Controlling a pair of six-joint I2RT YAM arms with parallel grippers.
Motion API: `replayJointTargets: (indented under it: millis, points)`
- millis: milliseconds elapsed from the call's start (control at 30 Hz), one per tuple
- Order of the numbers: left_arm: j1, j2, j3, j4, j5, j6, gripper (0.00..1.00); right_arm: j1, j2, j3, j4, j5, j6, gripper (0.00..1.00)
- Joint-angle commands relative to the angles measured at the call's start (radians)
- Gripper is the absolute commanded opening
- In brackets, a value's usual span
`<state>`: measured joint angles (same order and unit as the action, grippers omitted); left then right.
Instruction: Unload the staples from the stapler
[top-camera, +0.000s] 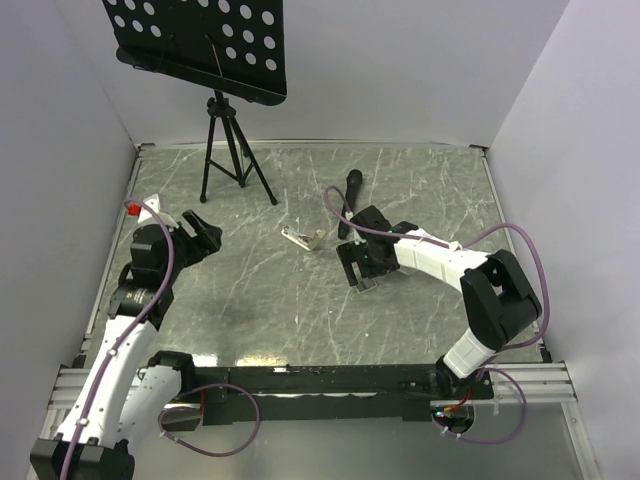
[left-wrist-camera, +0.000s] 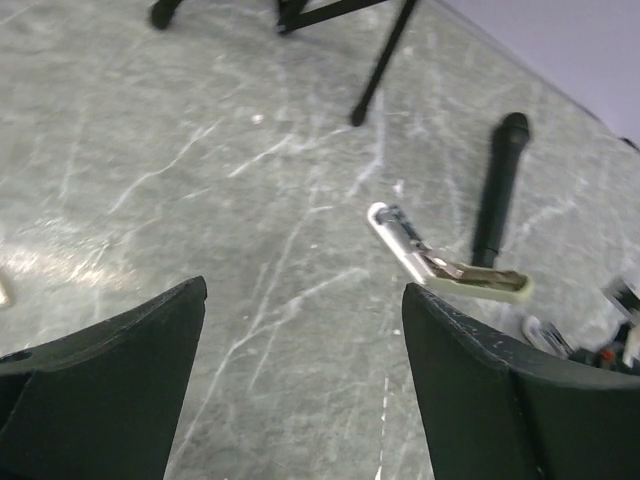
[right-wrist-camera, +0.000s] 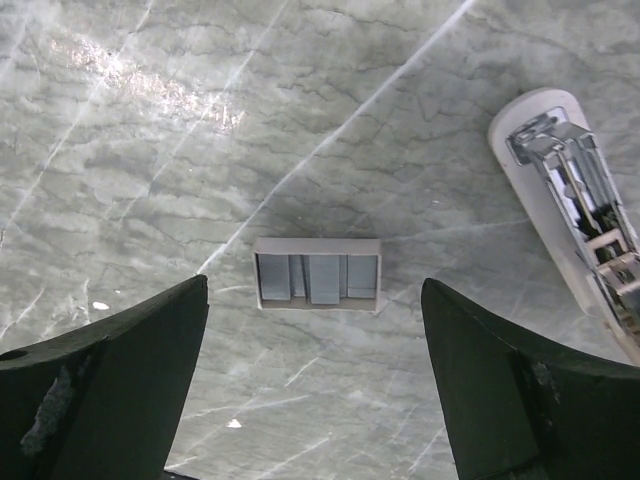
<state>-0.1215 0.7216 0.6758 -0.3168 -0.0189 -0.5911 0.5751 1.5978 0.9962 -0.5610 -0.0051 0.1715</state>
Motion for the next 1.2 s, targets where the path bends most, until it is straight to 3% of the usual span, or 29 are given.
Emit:
replayJointTargets:
  millis: [0,267,467,667,833,1067,1167]
  points:
    - [-0.001,0.047,0.063,-0.039,-0.145,-0.07,0.86,-0.004,0.021,0.002,0.03,-0.016,0.014,0.94]
    - [-0.001,0.018,0.044,-0.103,-0.367,-0.211,0.98,-0.004,0.024,-0.016,0.046,-0.061,0.04,0.93]
    - [0.0,0.009,0.042,-0.154,-0.515,-0.323,0.97,-0.004,0.022,-0.041,0.056,-0.07,0.039,0.93]
    - [0.031,0.101,0.1,-0.3,-0.633,-0.468,0.97,0.008,0.007,-0.034,0.065,-0.108,0.049,0.93]
    - [0.12,0.203,0.131,-0.439,-0.656,-0.614,0.99,0.038,-0.041,-0.03,0.059,-0.118,0.071,0.93]
    - [0.37,0.303,0.133,-0.502,-0.636,-0.754,0.99,0.04,-0.15,-0.045,0.036,-0.076,0.098,1.0]
    - [0.433,0.38,0.153,-0.56,-0.641,-0.849,0.88,0.037,-0.218,-0.038,0.015,-0.067,0.103,1.0]
